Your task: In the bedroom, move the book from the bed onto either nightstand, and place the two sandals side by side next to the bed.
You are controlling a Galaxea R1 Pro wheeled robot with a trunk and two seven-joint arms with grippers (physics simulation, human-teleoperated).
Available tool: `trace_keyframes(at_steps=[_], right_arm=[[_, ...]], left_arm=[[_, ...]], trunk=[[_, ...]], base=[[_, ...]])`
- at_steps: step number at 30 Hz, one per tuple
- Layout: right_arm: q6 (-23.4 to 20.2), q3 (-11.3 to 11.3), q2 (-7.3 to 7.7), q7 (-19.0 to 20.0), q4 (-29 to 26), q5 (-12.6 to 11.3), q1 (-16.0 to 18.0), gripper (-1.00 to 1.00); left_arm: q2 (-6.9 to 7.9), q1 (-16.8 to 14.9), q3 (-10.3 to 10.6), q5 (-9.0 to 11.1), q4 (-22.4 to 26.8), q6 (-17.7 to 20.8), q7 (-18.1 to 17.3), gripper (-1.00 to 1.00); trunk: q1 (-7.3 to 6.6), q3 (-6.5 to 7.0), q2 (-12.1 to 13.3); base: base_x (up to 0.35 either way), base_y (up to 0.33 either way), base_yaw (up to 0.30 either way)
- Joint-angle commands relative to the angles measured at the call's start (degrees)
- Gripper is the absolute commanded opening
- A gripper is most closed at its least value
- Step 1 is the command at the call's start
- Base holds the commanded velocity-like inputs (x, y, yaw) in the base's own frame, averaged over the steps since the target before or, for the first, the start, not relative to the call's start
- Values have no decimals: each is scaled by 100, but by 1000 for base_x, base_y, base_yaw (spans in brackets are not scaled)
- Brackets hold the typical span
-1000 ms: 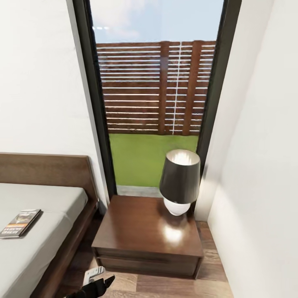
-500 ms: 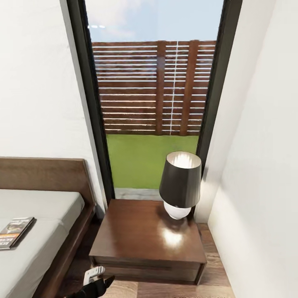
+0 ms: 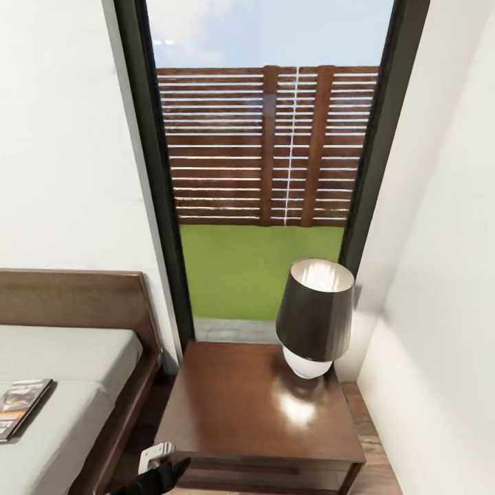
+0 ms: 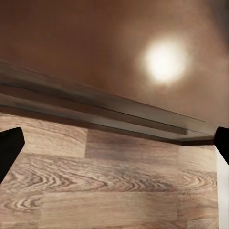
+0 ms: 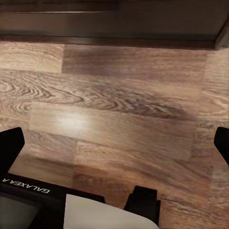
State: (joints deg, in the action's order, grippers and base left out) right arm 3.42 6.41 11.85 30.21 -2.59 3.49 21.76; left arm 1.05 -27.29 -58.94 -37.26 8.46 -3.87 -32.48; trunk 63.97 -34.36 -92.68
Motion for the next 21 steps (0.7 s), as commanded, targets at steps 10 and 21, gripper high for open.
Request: trace_keyframes(at_steps=[10,21], right_arm=[[19,44,1,21,4,37,4,100],[19,44,1,21,5,37,4,100]], left_arm=[[0,-4,-33,-62,-2,-35,-13,100],[0,-4,-34,-62,-2,-35,-15,100]], trunk=[[3,-6,-2],[3,-6,-2]], base=[[177,26,0],[169,44,0]])
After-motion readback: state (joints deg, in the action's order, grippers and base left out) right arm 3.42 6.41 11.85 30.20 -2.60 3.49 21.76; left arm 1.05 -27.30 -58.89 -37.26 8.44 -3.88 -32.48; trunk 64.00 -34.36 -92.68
